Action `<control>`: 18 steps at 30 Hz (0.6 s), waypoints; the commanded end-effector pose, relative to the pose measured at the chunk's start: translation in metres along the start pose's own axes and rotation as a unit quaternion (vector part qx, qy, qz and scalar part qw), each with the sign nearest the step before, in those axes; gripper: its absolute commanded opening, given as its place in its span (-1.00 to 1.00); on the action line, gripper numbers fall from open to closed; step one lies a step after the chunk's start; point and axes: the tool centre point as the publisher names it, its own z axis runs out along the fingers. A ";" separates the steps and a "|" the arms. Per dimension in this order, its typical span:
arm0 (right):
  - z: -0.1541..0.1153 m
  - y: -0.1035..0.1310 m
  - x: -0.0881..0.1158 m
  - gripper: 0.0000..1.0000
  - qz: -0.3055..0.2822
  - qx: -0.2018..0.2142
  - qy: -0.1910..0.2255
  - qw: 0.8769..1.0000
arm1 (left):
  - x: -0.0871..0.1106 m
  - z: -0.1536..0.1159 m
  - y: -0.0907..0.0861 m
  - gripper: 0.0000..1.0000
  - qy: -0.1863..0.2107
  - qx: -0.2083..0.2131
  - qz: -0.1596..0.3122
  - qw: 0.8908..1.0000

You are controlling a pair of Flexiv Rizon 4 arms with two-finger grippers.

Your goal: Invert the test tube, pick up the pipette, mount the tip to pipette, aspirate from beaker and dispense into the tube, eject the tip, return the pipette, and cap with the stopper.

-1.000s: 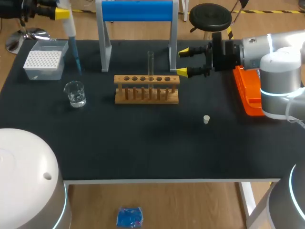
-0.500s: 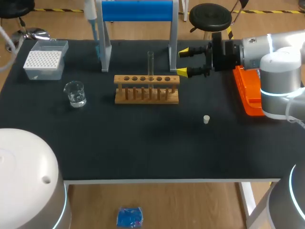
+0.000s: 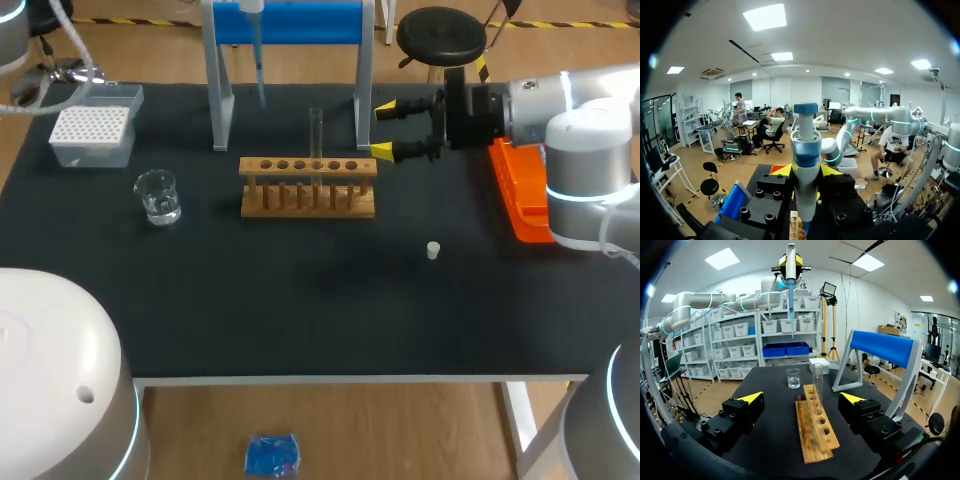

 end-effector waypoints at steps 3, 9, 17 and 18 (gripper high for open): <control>0.000 0.000 0.000 1.00 0.000 0.001 0.000 1.000 | -0.019 0.015 -0.008 -1.00 0.025 0.000 0.006 1.000; 0.000 0.000 0.000 1.00 0.000 0.001 0.000 1.000 | -0.026 0.029 -0.013 -1.00 0.031 0.004 0.011 0.999; 0.000 0.000 0.000 1.00 0.000 0.001 0.000 1.000 | -0.031 0.050 -0.007 -1.00 0.049 0.013 0.004 0.999; 0.000 0.000 0.000 1.00 0.000 0.001 0.000 1.000 | -0.032 0.053 -0.005 -1.00 0.051 0.013 0.004 0.999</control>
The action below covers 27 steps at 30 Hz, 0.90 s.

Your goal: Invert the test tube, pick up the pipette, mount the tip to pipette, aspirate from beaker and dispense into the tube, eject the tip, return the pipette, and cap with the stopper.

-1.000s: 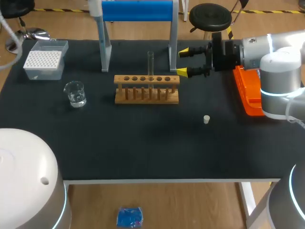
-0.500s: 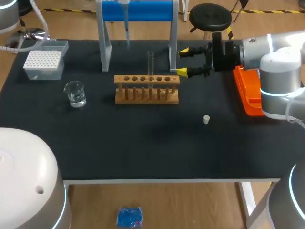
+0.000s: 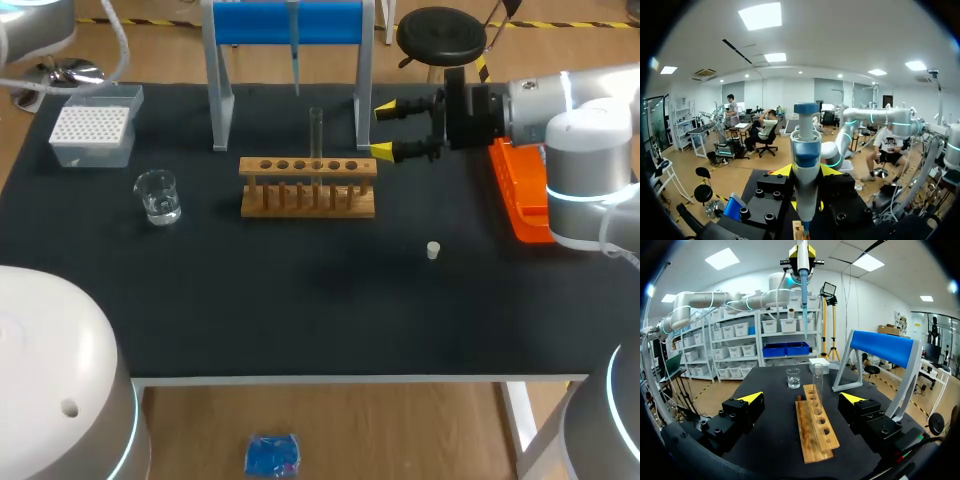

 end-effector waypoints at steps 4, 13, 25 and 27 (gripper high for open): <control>0.000 0.000 0.000 1.00 0.000 0.001 0.000 1.000 | -0.010 0.017 0.009 -1.00 0.021 0.006 -0.001 1.000; 0.000 0.000 0.000 1.00 0.000 0.001 0.000 1.000 | -0.014 0.028 0.021 -1.00 0.033 0.015 -0.008 0.999; 0.000 0.000 0.000 1.00 0.000 0.001 0.000 1.000 | -0.017 0.032 0.030 -1.00 0.033 0.025 -0.003 0.999; 0.000 0.000 0.000 1.00 0.000 0.001 0.000 1.000 | -0.017 0.032 0.031 -1.00 0.033 0.026 -0.004 0.999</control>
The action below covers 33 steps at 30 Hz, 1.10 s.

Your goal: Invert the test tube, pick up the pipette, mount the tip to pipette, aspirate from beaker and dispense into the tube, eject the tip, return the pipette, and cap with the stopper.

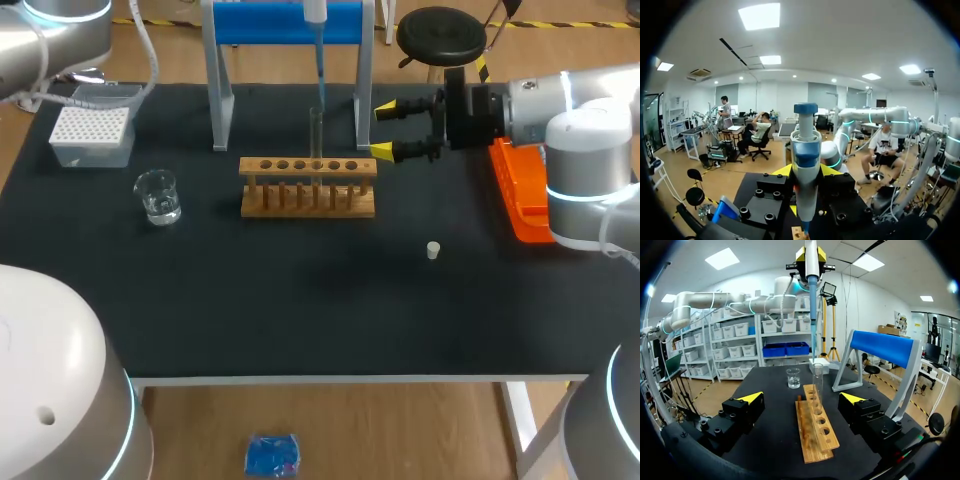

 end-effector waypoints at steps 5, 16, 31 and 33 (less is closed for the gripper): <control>0.000 0.000 0.000 1.00 0.000 0.001 0.000 1.000 | -0.002 -0.001 0.005 -1.00 0.001 0.006 -0.002 1.000; 0.000 0.000 0.000 1.00 0.000 0.001 0.000 1.000 | -0.004 -0.005 0.007 -1.00 -0.002 0.006 0.000 1.000; 0.000 0.000 0.000 1.00 0.000 0.001 0.000 1.000 | -0.006 -0.010 0.017 -1.00 -0.006 0.003 -0.002 1.000; 0.000 0.000 0.000 1.00 0.000 0.001 0.000 1.000 | -0.006 -0.011 0.018 -1.00 -0.007 0.002 -0.003 1.000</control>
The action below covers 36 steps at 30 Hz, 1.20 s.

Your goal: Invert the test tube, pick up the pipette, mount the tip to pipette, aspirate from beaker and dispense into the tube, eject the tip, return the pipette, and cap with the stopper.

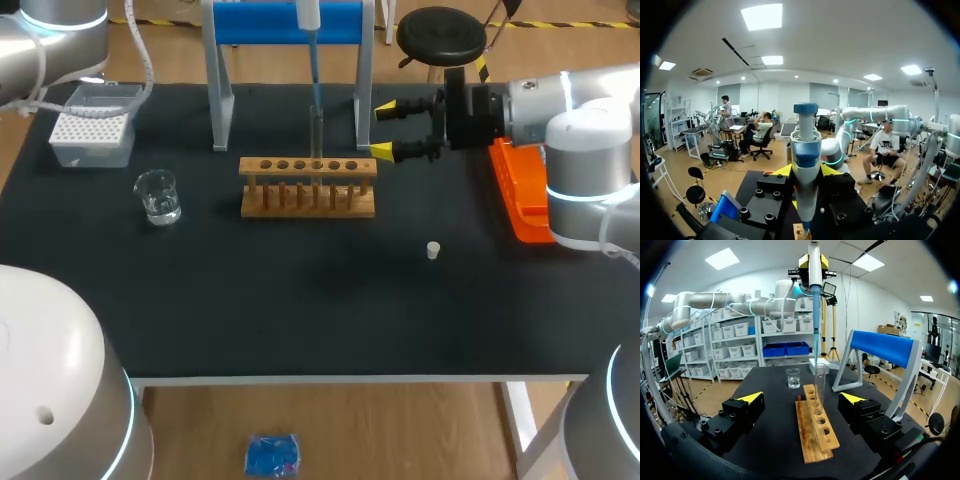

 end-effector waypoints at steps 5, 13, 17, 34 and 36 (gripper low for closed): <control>0.000 0.000 0.000 1.00 0.000 0.001 0.000 1.000 | -0.001 -0.004 0.003 -1.00 -0.002 -0.002 0.000 1.000; 0.000 0.000 0.000 1.00 0.000 0.001 0.000 1.000 | -0.001 -0.007 0.001 -1.00 -0.007 -0.007 0.000 1.000; 0.000 0.000 0.000 1.00 0.000 0.001 0.000 1.000 | 0.000 -0.009 -0.005 -1.00 -0.009 -0.007 0.005 1.000; 0.000 0.000 0.000 1.00 0.000 0.001 0.000 1.000 | -0.002 -0.006 -0.013 -1.00 -0.004 -0.004 0.016 1.000; 0.000 0.000 0.000 1.00 0.000 0.001 0.000 1.000 | -0.002 -0.005 -0.012 -1.00 -0.003 -0.004 0.015 1.000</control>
